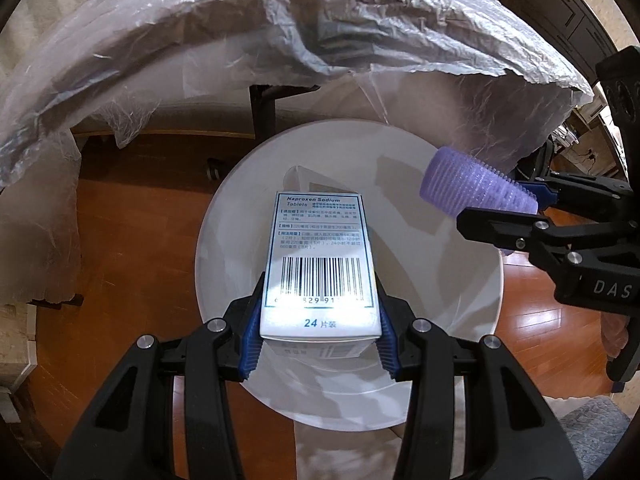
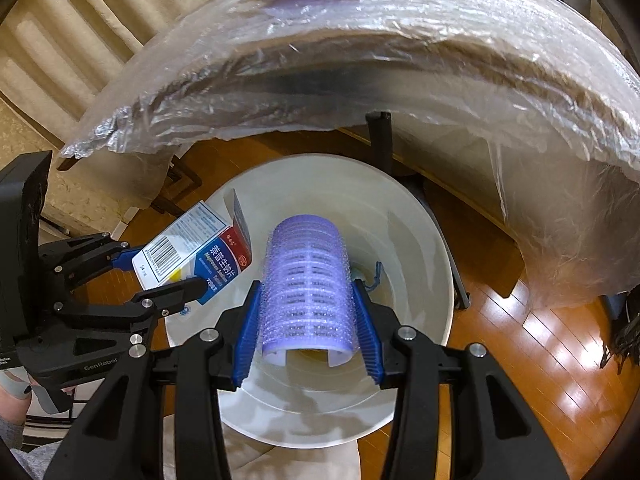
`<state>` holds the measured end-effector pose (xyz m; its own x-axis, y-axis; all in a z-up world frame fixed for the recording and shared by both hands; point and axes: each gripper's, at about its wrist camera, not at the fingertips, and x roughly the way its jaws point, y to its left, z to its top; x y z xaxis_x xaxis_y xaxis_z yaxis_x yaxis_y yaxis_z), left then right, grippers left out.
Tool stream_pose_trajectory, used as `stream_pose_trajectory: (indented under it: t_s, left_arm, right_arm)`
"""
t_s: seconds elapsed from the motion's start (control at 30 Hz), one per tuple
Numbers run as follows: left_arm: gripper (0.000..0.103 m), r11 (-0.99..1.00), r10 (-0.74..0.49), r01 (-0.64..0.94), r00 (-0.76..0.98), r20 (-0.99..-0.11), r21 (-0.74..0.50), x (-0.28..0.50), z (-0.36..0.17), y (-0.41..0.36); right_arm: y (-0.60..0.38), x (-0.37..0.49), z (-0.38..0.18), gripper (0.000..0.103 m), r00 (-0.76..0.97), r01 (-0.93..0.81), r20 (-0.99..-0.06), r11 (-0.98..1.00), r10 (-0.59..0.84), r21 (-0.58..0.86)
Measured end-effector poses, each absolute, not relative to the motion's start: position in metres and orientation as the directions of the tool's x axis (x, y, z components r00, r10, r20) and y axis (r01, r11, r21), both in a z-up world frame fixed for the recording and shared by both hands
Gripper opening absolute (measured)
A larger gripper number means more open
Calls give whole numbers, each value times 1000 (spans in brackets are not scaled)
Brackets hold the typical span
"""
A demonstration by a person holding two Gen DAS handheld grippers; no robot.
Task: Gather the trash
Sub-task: 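Carry the white box with the left tool while the right tool carries the purple roller over the bin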
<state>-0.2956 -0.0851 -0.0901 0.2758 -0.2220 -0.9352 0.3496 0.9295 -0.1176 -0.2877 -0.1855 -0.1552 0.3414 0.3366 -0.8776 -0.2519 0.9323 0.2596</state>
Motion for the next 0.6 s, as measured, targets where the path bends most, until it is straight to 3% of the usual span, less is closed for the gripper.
stream_pose_trajectory:
  t_s: [0.6]
  left_arm:
    - [47, 932, -183, 351, 251, -950, -87, -285, -102, -94]
  right_arm:
    - [-181, -283, -156, 43, 319, -234, -894, 940, 315, 248]
